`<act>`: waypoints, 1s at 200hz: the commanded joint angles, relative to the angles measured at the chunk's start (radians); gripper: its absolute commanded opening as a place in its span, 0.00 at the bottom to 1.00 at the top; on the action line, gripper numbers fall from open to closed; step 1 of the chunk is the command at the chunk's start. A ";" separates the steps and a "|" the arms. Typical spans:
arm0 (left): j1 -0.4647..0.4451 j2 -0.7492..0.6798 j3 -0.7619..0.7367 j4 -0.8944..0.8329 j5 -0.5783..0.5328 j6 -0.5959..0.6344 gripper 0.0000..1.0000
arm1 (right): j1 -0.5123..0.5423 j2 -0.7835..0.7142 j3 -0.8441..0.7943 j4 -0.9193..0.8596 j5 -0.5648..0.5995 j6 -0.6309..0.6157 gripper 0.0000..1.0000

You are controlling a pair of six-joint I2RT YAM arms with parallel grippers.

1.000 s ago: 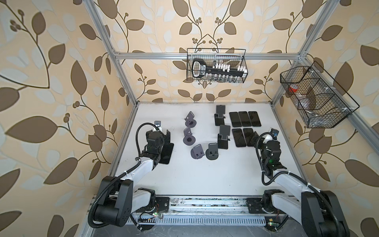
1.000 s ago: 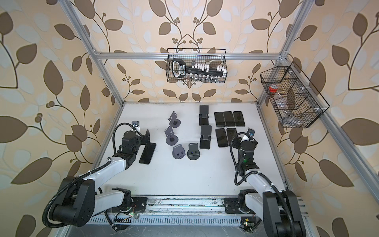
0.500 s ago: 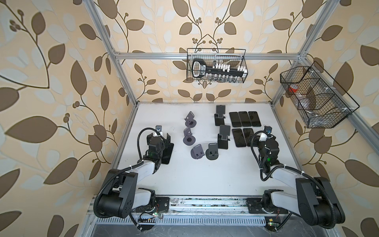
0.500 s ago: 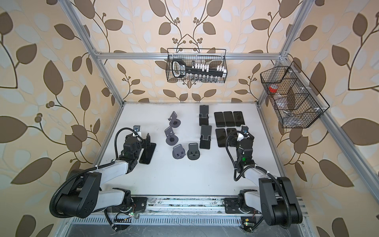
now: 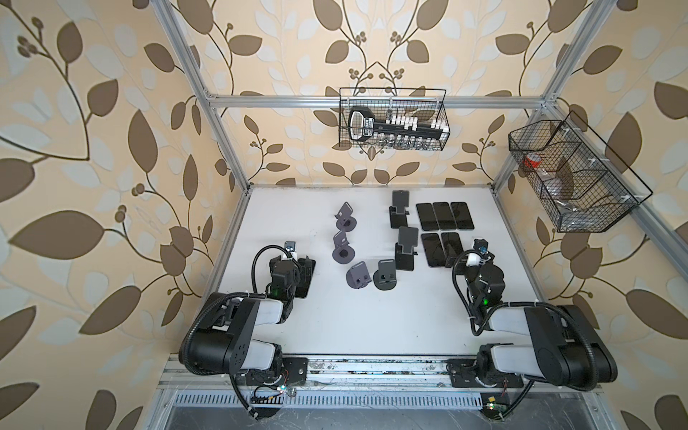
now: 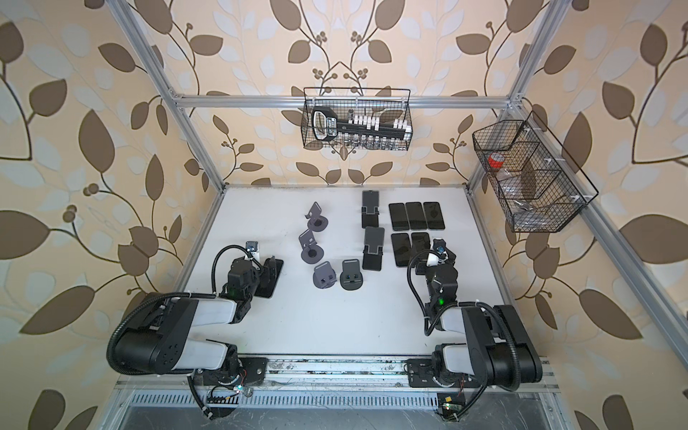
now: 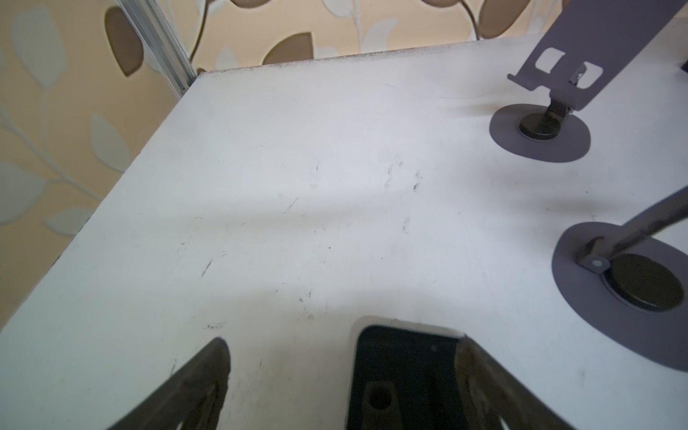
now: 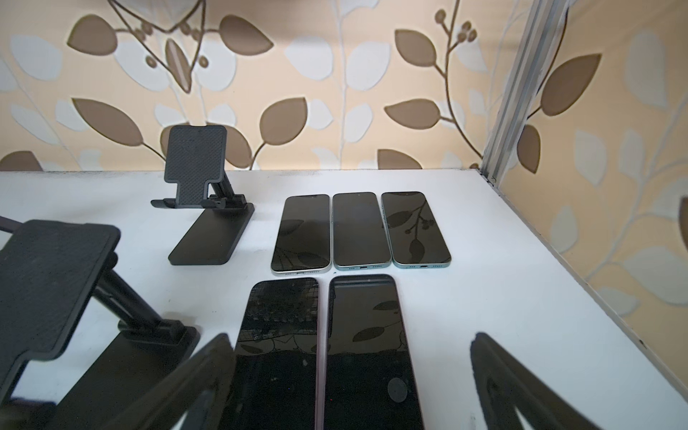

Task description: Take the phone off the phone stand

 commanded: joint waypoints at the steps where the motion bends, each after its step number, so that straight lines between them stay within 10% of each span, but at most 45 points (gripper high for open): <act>1: 0.007 0.018 0.035 0.101 0.041 0.006 0.96 | -0.004 0.096 -0.029 0.195 -0.035 -0.011 1.00; 52: 0.022 0.062 0.086 0.025 0.054 -0.006 0.99 | -0.015 0.113 0.103 -0.043 0.073 0.050 0.99; 200: 0.087 0.081 0.166 -0.109 -0.007 -0.109 0.99 | -0.045 0.109 0.090 -0.024 0.039 0.070 1.00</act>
